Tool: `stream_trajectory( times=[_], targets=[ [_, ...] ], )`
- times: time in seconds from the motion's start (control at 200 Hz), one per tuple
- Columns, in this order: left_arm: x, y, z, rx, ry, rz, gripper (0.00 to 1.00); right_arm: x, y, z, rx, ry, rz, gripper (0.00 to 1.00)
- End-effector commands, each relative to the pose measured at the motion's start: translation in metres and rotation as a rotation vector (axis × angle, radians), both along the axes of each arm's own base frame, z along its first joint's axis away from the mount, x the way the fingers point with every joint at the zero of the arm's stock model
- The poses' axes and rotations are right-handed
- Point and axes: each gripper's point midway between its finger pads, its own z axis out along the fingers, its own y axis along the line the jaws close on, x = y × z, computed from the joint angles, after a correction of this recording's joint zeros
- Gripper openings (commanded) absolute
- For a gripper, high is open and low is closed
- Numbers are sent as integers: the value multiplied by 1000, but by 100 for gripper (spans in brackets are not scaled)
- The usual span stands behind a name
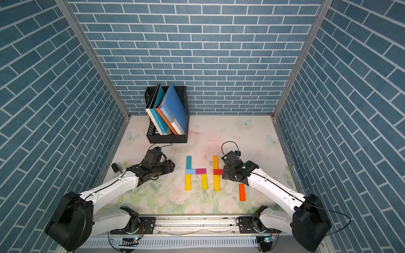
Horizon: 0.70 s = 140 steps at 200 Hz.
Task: Assemble the letter h with building blocks
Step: Pick up the building block from the center of the board.
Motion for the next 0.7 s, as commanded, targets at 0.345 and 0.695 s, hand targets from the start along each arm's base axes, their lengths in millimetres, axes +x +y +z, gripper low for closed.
stream_trajectory(
  times=[0.345, 0.695],
  targets=[
    [-3, 0, -3, 11, 3, -12, 67, -48, -32, -63, 27, 196, -94, 50],
    [-1, 1, -4, 22, 6, -9, 67, -16, -9, -56, -42, 200, 94, 12]
  ],
)
